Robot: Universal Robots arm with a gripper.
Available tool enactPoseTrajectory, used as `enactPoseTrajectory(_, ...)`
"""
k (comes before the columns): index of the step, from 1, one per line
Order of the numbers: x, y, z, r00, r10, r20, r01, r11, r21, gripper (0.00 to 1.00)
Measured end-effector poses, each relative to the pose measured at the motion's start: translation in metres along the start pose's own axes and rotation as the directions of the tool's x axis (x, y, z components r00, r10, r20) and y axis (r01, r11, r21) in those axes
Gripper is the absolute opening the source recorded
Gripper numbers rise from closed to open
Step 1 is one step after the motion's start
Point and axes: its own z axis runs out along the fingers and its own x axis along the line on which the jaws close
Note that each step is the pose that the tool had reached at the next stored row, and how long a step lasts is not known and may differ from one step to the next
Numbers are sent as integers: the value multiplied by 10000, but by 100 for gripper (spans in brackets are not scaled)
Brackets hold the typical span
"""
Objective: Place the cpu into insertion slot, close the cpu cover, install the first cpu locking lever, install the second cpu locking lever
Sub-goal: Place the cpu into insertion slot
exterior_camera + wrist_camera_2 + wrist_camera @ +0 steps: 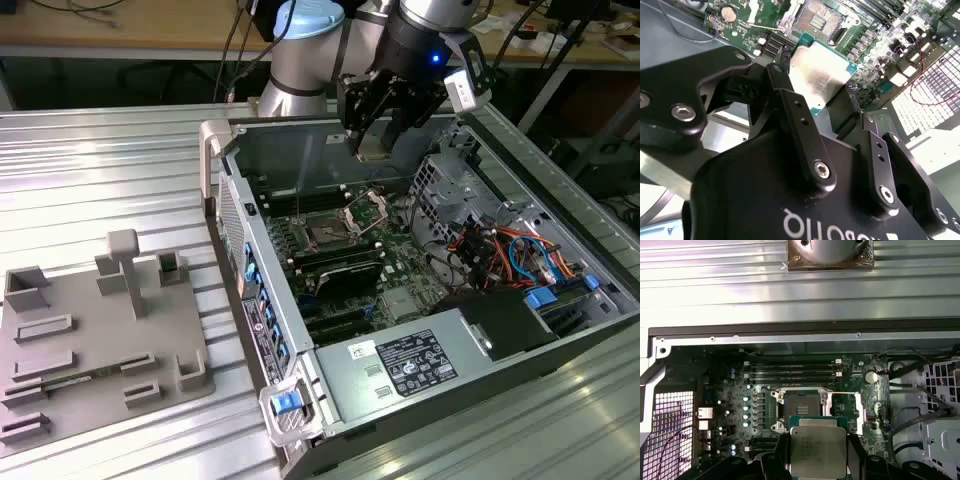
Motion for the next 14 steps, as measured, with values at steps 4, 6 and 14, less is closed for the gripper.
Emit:
enactPoseTrajectory(4, 0, 0, 0, 10000, 0, 0, 0, 10000, 0, 55)
enactPoseTrajectory(6, 0, 0, 0, 10000, 0, 1, 0, 10000, 0, 55)
enactPoseTrajectory(14, 39, -1, 1, 9997, 245, 23, -245, 9997, -6, 55)
